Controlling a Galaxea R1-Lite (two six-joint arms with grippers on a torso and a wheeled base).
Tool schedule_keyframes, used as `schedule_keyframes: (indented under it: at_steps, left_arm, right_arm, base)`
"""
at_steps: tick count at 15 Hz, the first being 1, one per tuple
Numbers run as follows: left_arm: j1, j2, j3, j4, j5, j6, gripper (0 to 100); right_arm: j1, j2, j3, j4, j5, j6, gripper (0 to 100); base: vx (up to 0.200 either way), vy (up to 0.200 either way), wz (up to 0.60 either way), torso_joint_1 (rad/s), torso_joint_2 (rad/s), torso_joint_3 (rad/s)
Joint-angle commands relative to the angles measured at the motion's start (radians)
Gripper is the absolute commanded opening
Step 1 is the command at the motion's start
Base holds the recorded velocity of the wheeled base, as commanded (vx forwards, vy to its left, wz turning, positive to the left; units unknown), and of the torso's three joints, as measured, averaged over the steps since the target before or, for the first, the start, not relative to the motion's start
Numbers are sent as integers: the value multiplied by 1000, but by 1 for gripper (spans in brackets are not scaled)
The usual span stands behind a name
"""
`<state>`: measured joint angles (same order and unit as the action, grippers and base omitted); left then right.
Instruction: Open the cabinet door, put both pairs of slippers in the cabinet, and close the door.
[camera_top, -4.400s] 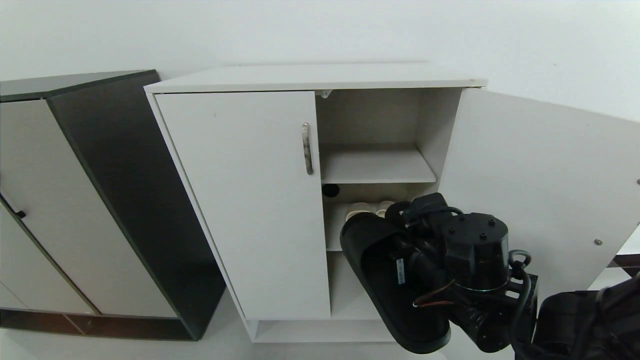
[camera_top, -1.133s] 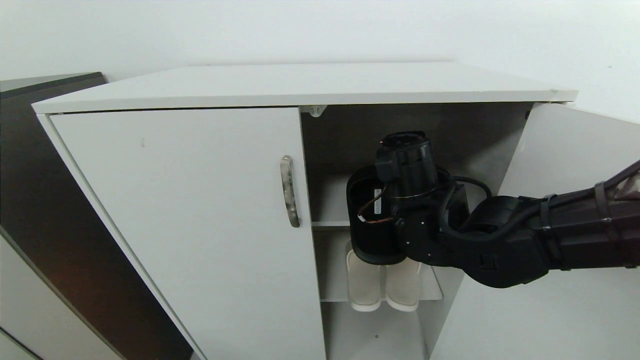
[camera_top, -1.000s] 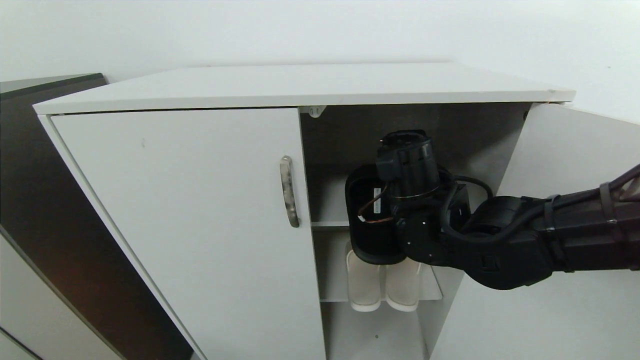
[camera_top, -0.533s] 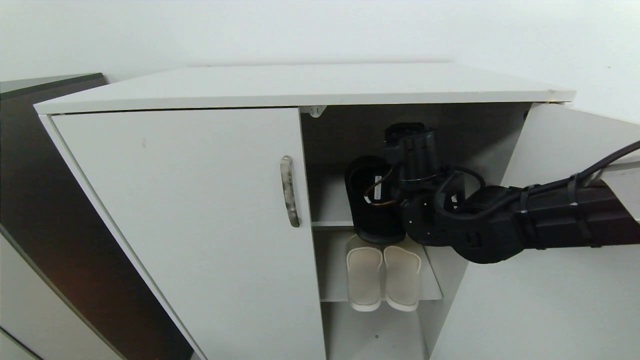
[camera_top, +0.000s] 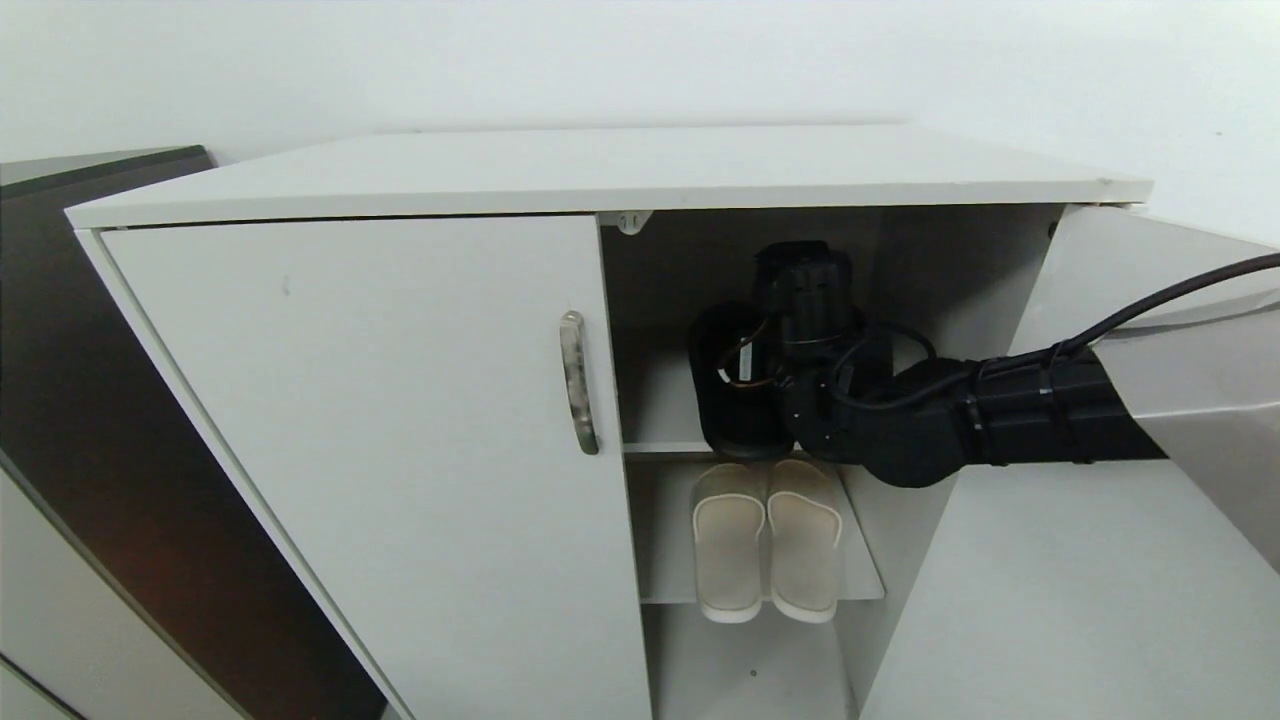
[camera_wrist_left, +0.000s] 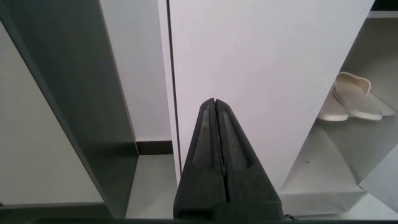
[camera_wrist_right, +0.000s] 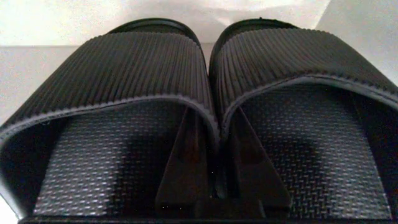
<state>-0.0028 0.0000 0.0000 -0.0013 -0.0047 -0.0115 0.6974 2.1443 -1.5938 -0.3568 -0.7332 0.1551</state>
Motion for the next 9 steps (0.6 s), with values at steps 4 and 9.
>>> schedule_keyframes:
  at_steps: [4,9]
  left_arm:
    - [0,0,0,0,0,-1,0]
    - [0,0,0,0,0,-1,0]
  right_arm:
    - [-6,25,-12,-1,1,-2,0]
    - [-7,26,0,-1,-2,1,100]
  base:
    - [0,0,0,0,0,0]
    - [0,0,0,0,0,0]
